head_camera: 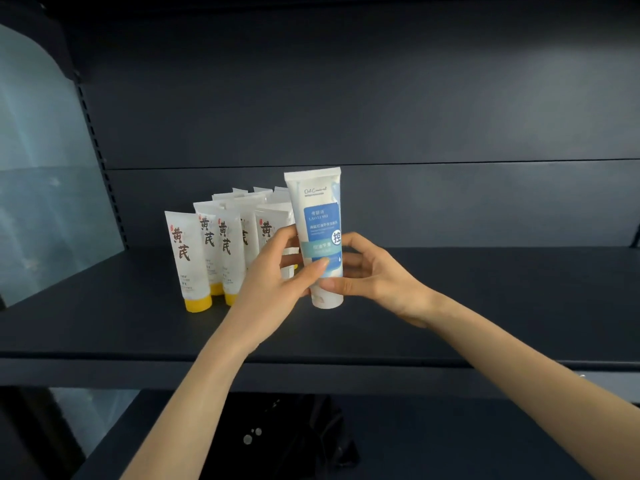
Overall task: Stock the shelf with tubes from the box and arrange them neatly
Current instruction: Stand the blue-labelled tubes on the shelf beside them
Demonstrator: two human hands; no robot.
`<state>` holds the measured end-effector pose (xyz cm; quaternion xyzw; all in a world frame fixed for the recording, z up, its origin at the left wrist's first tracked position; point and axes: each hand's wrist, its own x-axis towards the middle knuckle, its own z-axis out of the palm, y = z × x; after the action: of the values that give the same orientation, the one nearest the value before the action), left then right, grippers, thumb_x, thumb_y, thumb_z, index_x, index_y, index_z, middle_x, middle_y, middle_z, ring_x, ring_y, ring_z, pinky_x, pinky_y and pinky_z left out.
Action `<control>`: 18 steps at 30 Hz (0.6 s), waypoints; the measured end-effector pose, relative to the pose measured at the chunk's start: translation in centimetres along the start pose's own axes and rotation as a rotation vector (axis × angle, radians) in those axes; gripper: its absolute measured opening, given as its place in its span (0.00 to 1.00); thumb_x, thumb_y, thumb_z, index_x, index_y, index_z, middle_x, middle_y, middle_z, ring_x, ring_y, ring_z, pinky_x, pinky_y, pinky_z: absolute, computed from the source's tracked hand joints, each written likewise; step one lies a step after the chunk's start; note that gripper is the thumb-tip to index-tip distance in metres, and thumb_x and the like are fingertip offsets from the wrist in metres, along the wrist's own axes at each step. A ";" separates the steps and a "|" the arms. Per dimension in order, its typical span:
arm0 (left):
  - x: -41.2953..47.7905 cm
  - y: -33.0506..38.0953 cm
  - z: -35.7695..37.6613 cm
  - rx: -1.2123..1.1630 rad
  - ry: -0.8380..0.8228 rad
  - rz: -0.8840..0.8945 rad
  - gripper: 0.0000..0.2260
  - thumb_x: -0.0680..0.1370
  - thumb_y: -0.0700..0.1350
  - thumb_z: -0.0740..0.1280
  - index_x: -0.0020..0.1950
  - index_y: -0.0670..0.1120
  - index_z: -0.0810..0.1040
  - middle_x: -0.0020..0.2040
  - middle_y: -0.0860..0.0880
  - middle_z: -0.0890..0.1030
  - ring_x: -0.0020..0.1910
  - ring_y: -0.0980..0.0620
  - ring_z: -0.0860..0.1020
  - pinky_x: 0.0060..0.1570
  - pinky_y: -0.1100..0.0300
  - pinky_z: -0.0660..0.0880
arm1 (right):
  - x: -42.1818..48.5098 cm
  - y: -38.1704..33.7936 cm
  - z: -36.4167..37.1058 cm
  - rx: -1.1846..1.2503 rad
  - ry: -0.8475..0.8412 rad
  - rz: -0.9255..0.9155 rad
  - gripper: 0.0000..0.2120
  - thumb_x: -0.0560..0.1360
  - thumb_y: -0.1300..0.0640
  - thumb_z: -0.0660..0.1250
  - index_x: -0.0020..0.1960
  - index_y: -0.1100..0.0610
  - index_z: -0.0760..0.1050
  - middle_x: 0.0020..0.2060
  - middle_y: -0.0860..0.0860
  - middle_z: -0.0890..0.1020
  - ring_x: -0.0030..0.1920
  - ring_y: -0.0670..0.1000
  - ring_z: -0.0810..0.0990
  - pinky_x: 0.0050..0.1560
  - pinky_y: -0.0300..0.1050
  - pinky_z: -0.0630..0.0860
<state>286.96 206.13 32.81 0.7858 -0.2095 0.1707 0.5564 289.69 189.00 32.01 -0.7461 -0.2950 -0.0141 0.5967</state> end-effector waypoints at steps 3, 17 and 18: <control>-0.9 -0.8 -0.6 0.208 0.018 0.067 0.25 0.72 0.60 0.61 0.68 0.58 0.65 0.62 0.60 0.72 0.59 0.63 0.73 0.57 0.60 0.74 | 1.4 0.9 -1.1 -0.026 0.032 0.022 0.21 0.71 0.62 0.73 0.61 0.56 0.71 0.56 0.52 0.82 0.56 0.50 0.81 0.58 0.45 0.77; -5.7 -5.7 -3.9 1.077 -0.014 -0.103 0.46 0.66 0.71 0.26 0.77 0.53 0.52 0.76 0.56 0.58 0.76 0.57 0.53 0.74 0.56 0.49 | 11.6 11.3 -9.6 -0.389 0.509 0.359 0.25 0.69 0.57 0.75 0.61 0.60 0.68 0.57 0.56 0.78 0.54 0.53 0.77 0.51 0.45 0.73; -5.7 -5.6 -4.1 1.078 -0.010 -0.117 0.46 0.65 0.72 0.26 0.77 0.54 0.51 0.76 0.56 0.58 0.76 0.57 0.53 0.74 0.55 0.50 | 12.2 11.5 -9.6 -0.387 0.525 0.362 0.25 0.69 0.57 0.75 0.61 0.60 0.67 0.57 0.56 0.78 0.52 0.52 0.76 0.50 0.44 0.73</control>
<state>284.86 212.45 26.72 0.9710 -0.0507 0.2187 0.0822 308.17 184.17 29.16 -0.8562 0.0129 -0.1551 0.4926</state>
